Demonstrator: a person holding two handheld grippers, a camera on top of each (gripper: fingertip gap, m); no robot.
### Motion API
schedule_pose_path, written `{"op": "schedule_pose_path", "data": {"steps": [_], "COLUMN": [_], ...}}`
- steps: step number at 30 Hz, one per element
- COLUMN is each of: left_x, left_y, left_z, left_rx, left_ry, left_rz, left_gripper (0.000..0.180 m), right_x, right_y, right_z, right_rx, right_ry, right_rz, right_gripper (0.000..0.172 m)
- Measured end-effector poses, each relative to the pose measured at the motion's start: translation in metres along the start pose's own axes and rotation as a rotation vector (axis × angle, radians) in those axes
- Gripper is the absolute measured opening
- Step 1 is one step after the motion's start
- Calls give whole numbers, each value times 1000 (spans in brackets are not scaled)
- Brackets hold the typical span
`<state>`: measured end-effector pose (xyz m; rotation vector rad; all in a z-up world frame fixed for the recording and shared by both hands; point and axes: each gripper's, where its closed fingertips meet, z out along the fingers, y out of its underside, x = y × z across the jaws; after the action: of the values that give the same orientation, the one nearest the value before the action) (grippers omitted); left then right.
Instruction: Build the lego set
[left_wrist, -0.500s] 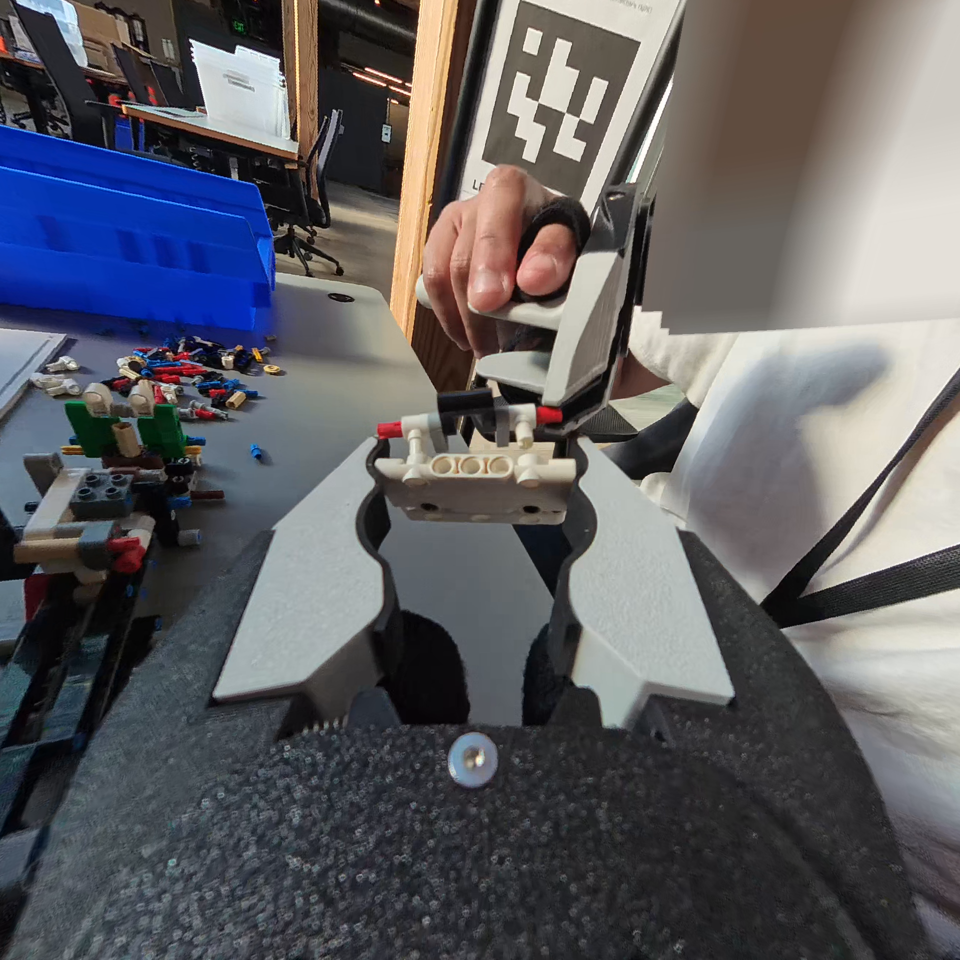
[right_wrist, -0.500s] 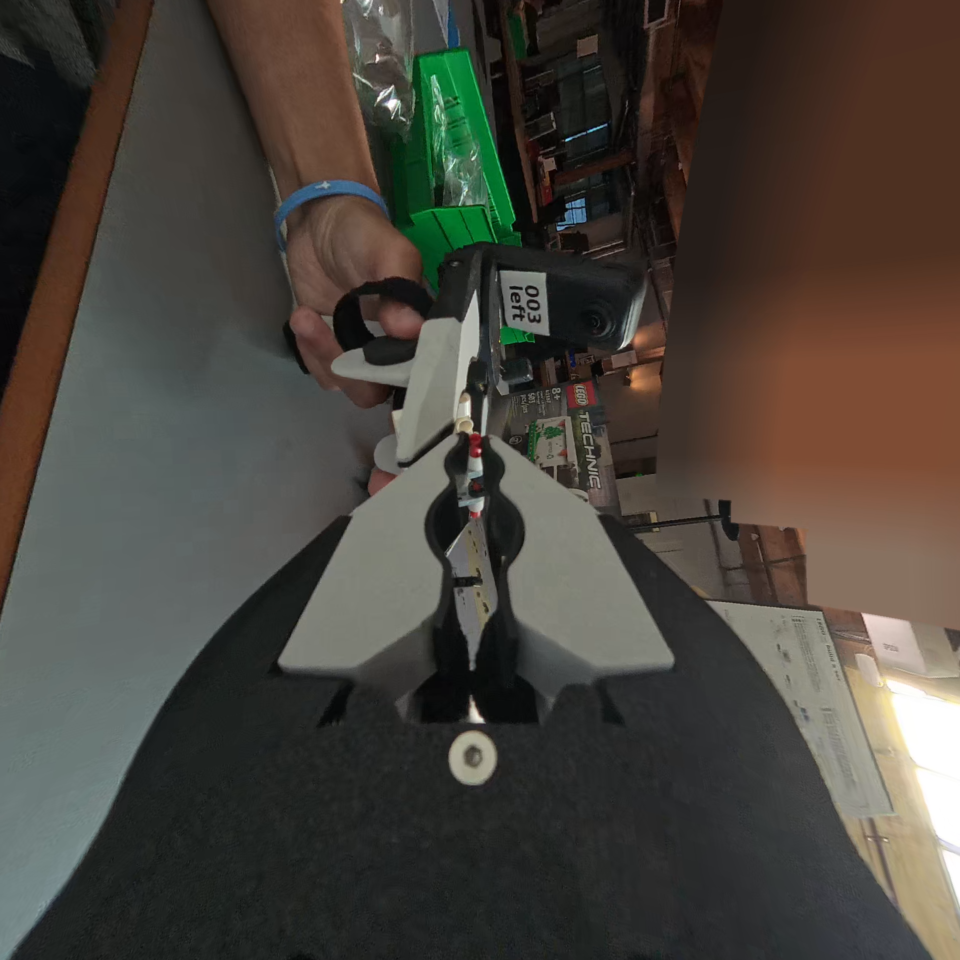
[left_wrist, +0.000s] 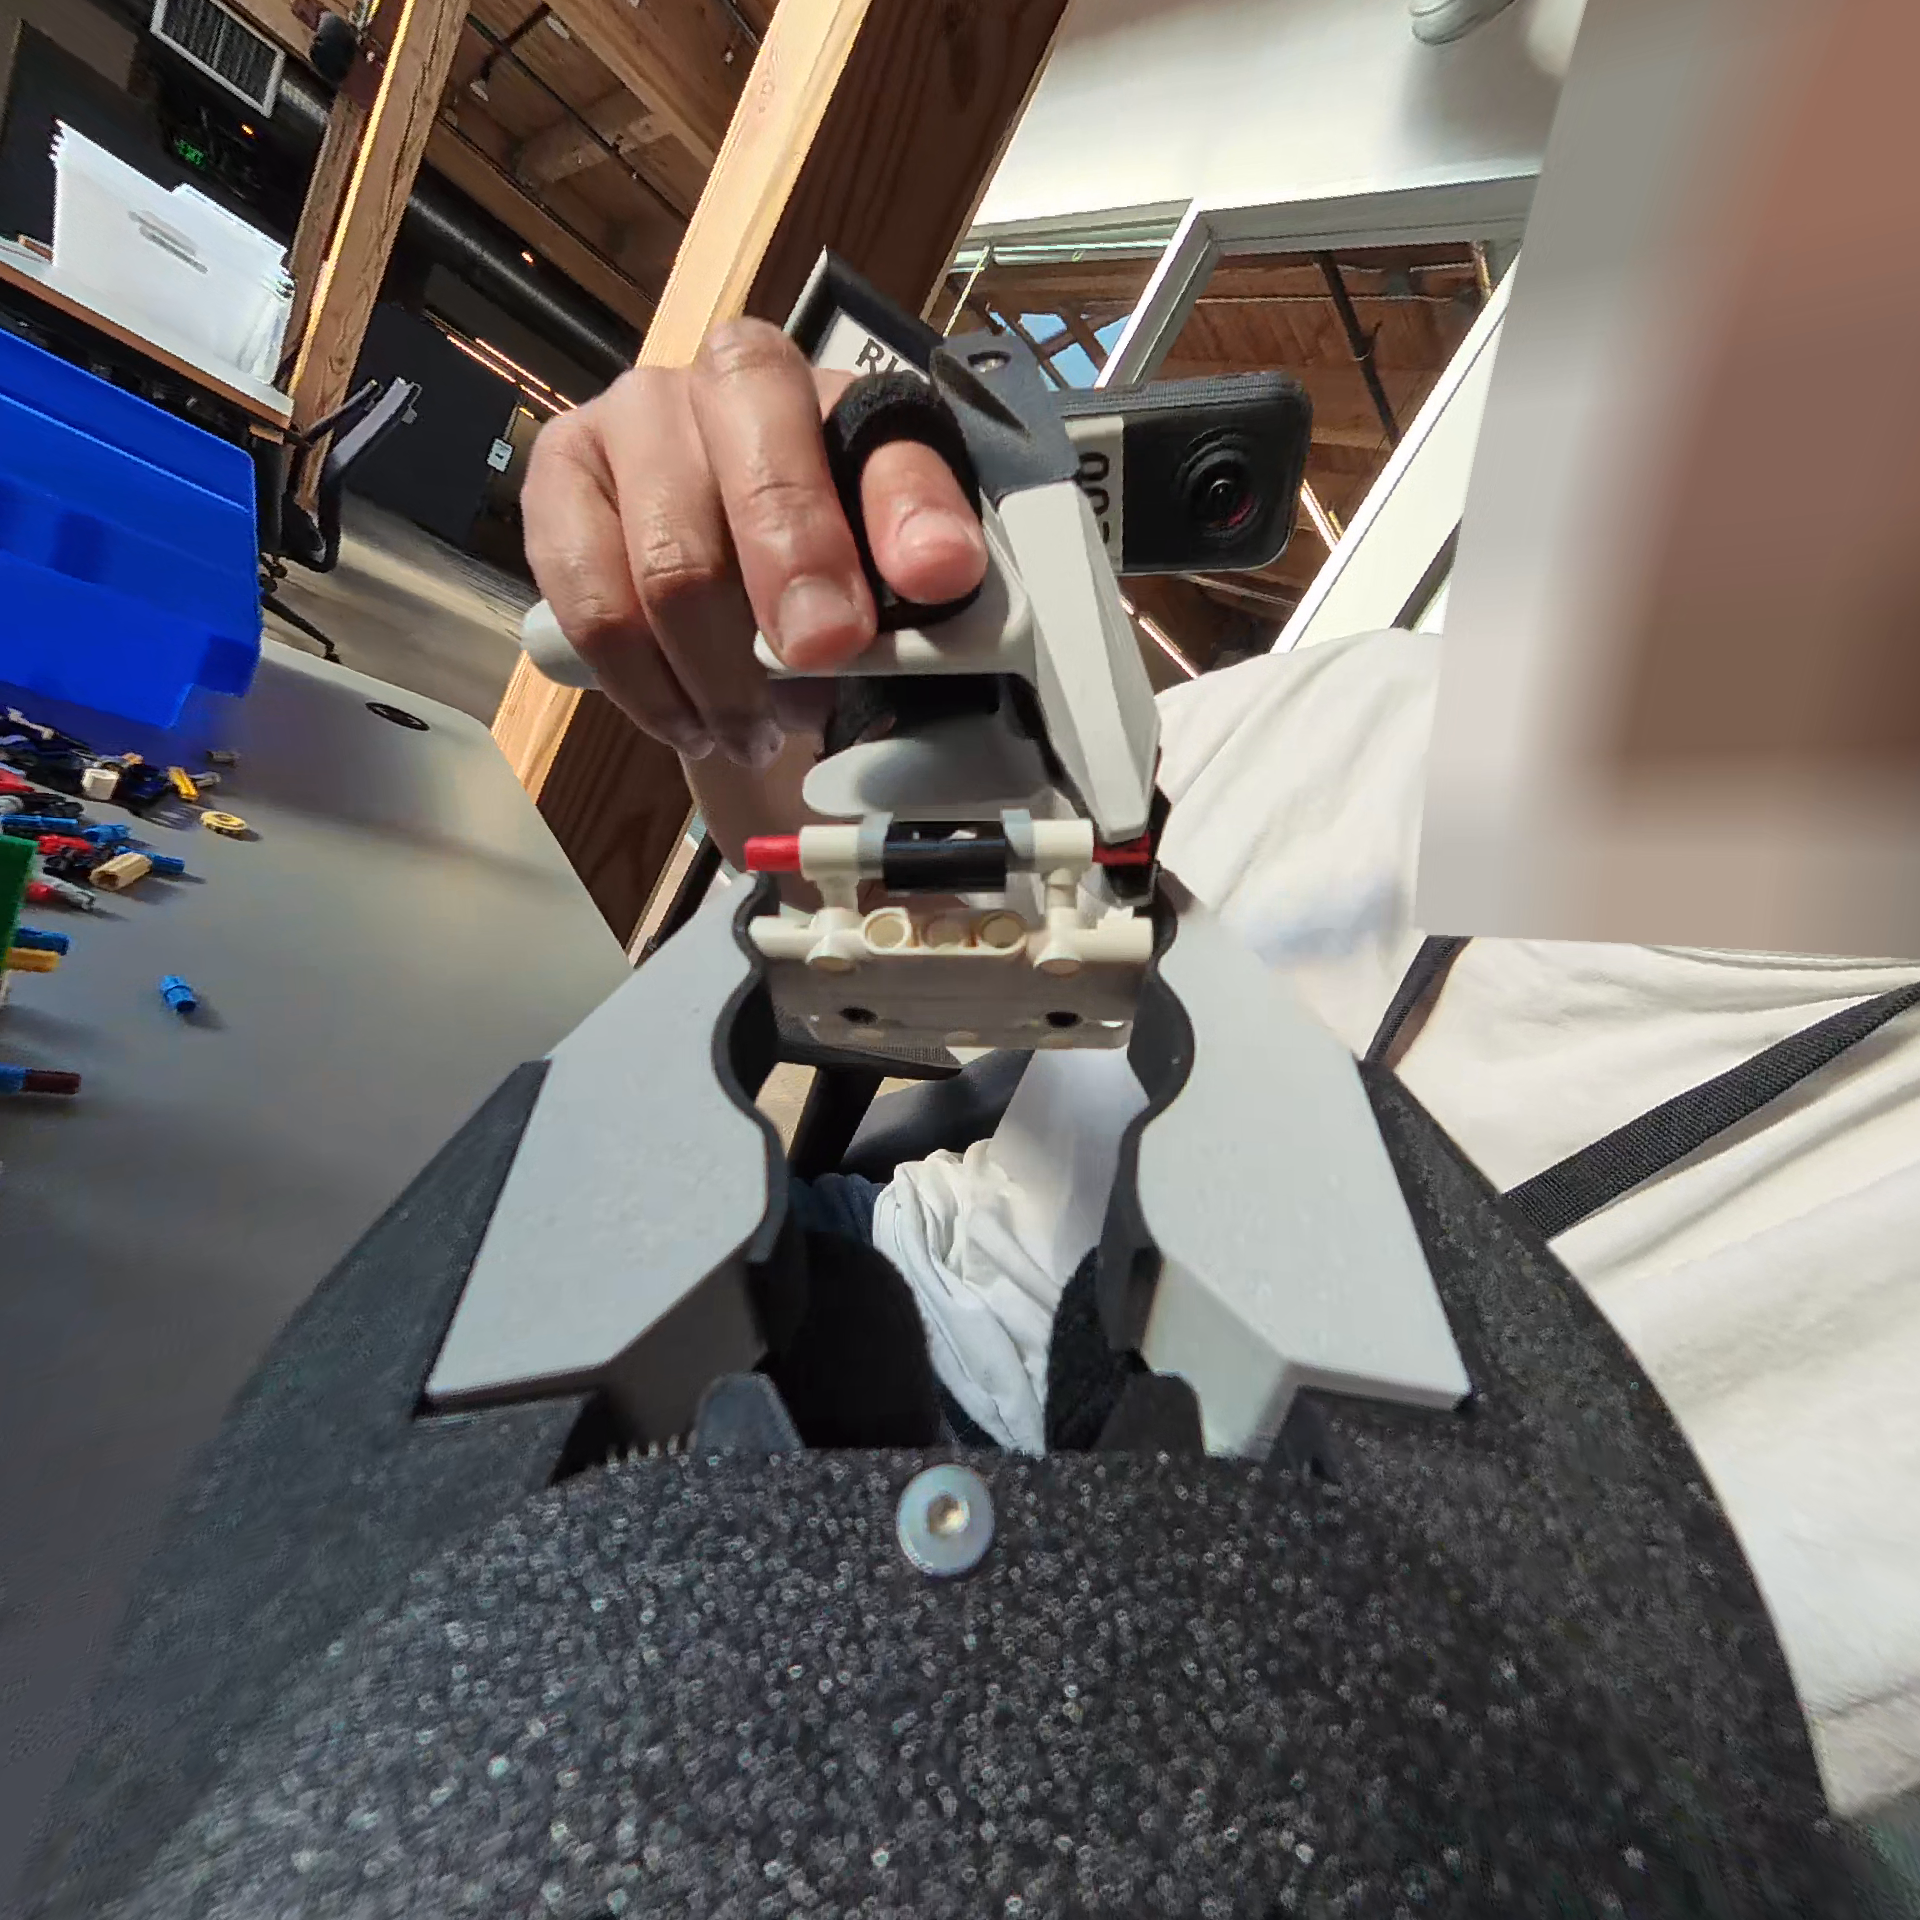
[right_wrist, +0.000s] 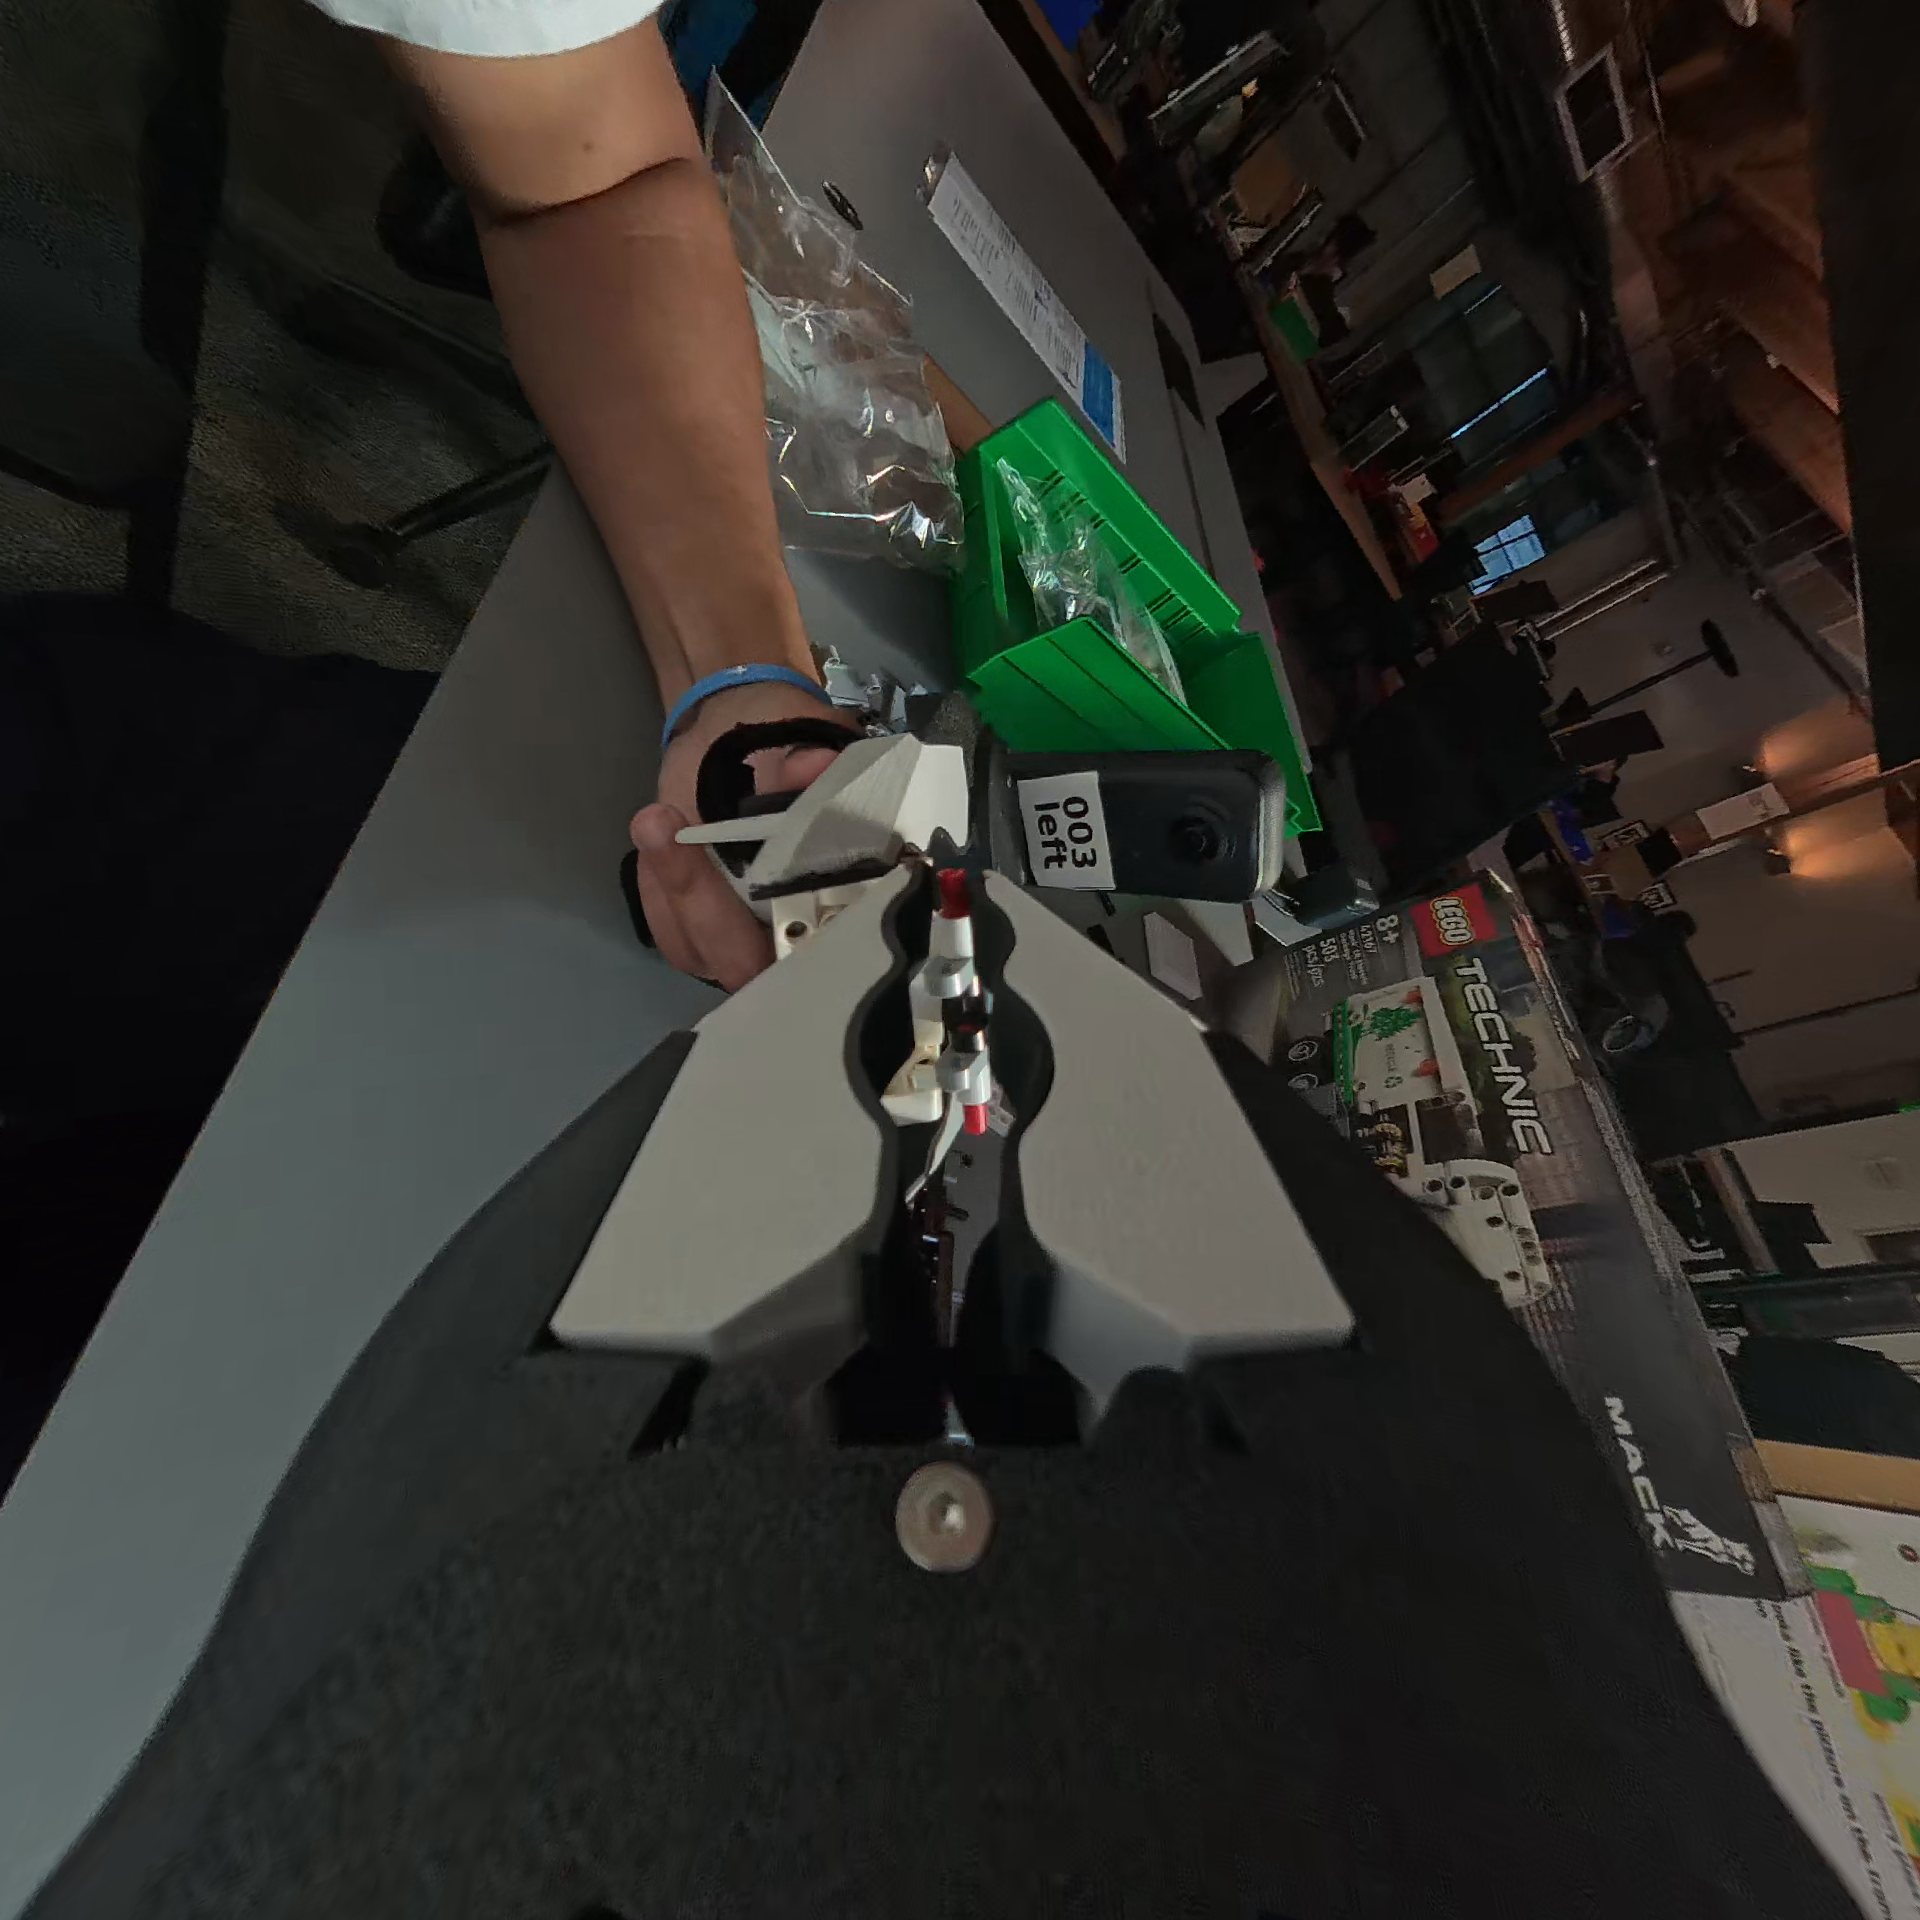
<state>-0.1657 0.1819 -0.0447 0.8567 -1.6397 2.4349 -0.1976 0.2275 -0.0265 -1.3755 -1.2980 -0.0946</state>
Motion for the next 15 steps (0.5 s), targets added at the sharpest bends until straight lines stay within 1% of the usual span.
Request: {"op": "schedule_pose_path", "data": {"steps": [5, 8, 12, 15], "left_x": [4, 6, 6, 5], "left_y": [-11, -12, -10, -10], "left_z": [-6, -8, -7, -7], "left_rx": [60, 65, 57, 53], "left_ry": [52, 69, 71, 62], "left_rz": [-45, -58, -59, -54], "left_gripper": [65, 65, 65, 65], "right_x": [10, 13, 12, 21], "right_y": [-1, -1, -1, -10], "right_z": [8, 8, 5, -7], "right_rx": [9, 17, 33, 103], "right_ry": [-45, -62, -130, -129], "right_rz": [94, 141, 266, 317], "right_gripper": [5, 9, 13, 14]}}
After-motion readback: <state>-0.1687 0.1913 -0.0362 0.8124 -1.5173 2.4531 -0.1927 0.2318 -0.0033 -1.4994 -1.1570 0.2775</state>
